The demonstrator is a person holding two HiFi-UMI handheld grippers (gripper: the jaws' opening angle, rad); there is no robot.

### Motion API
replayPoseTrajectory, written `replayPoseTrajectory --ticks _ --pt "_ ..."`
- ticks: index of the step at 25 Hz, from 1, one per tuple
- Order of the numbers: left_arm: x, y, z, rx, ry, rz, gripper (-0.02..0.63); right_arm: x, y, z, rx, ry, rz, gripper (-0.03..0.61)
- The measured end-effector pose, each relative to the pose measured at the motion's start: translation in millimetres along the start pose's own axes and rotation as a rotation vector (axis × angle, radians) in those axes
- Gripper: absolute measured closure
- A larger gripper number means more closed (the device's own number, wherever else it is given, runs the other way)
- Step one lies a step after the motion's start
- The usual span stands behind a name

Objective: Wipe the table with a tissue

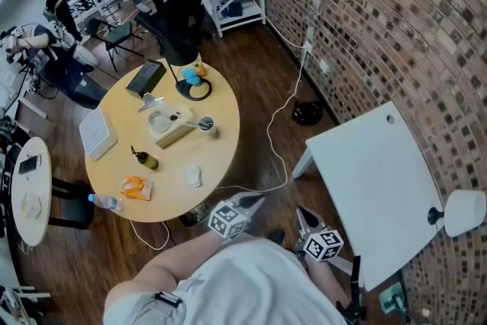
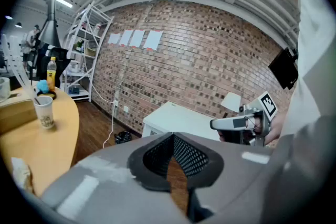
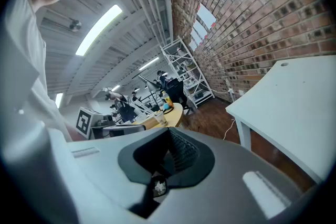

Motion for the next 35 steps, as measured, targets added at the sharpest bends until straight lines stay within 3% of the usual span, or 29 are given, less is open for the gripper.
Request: replayPoseTrajectory --ticks 4,9,12,15,21,24,27,32,35 --pt "3 12 9 0.076 0.003 0.005 0.609 9 -13 -9 0.038 0.031 -0.027 0.571" --pt "-15 53 42 0.25 0.0 0.018 0.609 23 -16 -48 0.121 0.029 0.001 0.571" --pt "-20 70 65 0.351 0.04 0.038 0.609 28 -3 -62 0.163 0.061 0.0 0.571" --pt "-25 83 76 0.402 0.074 0.035 0.609 26 2 -64 0.172 0.116 -0.009 0.571" --pt "-55 141 102 0.496 0.182 0.105 0.587 41 18 -93 0.158 0.156 0.005 0.571" --pt "-70 169 109 0.535 0.271 0.074 0.541 43 24 -113 0.148 0.15 0.006 0.571" --pt "-80 198 112 0.585 0.313 0.114 0.477 44 31 -128 0.134 0.157 0.004 0.571" --pt "-86 236 88 0.576 0.351 0.19 0.389 40 31 -137 0.056 0.186 -0.039 0.571" --pt "-95 254 81 0.598 0.393 0.245 0.41 38 32 -140 0.006 0.182 -0.058 0.571"
Point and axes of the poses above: the fingertips, and each gripper's own axes: z backward along the fingers, y to its left, x out of its top, the point moved 8 cm from there along z, backward along the fingers, and after that the axes turned 1 degree about y, right-handed, at the moved point
